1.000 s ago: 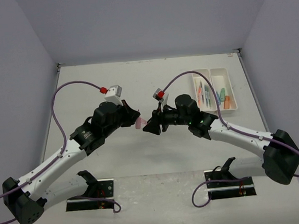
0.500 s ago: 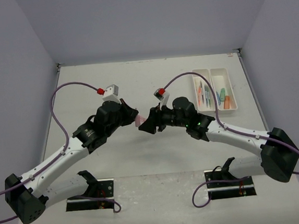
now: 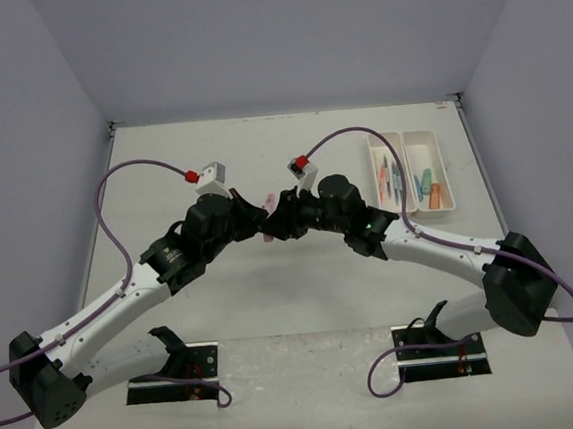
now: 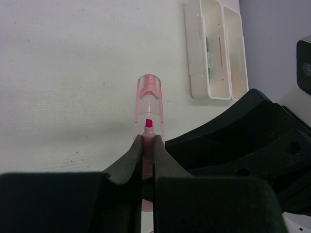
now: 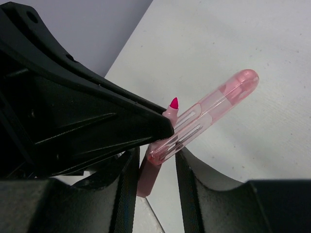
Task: Sort the stationery into containers
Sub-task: Close the pen cap on the pen.
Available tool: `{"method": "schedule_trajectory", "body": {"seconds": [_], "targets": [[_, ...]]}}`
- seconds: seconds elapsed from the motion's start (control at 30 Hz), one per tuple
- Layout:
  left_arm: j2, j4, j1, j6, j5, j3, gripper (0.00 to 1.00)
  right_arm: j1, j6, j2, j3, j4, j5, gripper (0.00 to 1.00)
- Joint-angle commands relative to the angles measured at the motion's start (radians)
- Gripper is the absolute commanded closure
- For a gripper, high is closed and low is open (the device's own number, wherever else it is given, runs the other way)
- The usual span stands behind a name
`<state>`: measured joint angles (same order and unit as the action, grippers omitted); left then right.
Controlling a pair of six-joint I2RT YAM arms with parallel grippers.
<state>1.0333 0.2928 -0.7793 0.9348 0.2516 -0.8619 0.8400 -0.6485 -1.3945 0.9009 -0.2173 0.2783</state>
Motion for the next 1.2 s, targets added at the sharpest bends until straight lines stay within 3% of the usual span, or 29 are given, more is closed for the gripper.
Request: {"method": "schedule_trajectory", "body": {"seconds": [0.0,0.13,0.23,0.27,0.37,0.43,0.47,0.7,0.87,0.93,1.03,1.17], "targets": [[0.001,-0.050,-0.017,0.043,0.010,-0.008,1.00,0.011,-0.011,-0.009,0.041,-0.039,-0.020,0.71],[0.005,-0.050,-0.016,0.034,0.016,-0.012,1.00,0.013,0.022,-0.008,0.038,-0.032,-0.010,0.99],[0.001,-0.049,-0.017,0.009,0.017,-0.019,0.98,0.013,0.061,0.008,0.021,-0.040,0.001,1.00],[-0.001,-0.049,-0.017,-0.003,0.016,-0.023,0.91,0.014,0.072,0.017,0.013,-0.046,0.005,1.00],[-0.007,-0.053,-0.017,-0.065,-0.003,-0.045,0.34,0.014,0.115,0.049,-0.019,-0.047,0.013,1.00],[-0.019,-0.046,-0.017,-0.090,-0.002,-0.058,0.04,0.013,0.138,0.064,-0.020,-0.028,0.010,1.00],[-0.030,-0.042,-0.016,-0.100,0.003,-0.063,0.01,0.013,0.145,0.075,-0.024,-0.021,0.014,1.00],[-0.154,-0.066,-0.015,-0.229,-0.002,-0.079,0.00,0.005,0.237,0.195,-0.058,0.050,0.072,1.00],[-0.257,-0.315,-0.015,-0.342,-0.206,0.026,0.03,0.004,0.339,0.288,-0.054,0.137,0.316,1.00],[-0.294,-0.441,-0.014,-0.362,-0.349,0.088,0.05,0.004,0.378,0.334,-0.060,0.169,0.396,1.00],[-0.323,-0.565,-0.014,-0.367,-0.460,0.137,0.06,0.005,0.402,0.386,-0.062,0.204,0.450,1.00],[-0.321,-0.687,-0.015,-0.352,-0.612,0.167,0.21,0.001,0.409,0.475,-0.069,0.214,0.474,1.00]]}}
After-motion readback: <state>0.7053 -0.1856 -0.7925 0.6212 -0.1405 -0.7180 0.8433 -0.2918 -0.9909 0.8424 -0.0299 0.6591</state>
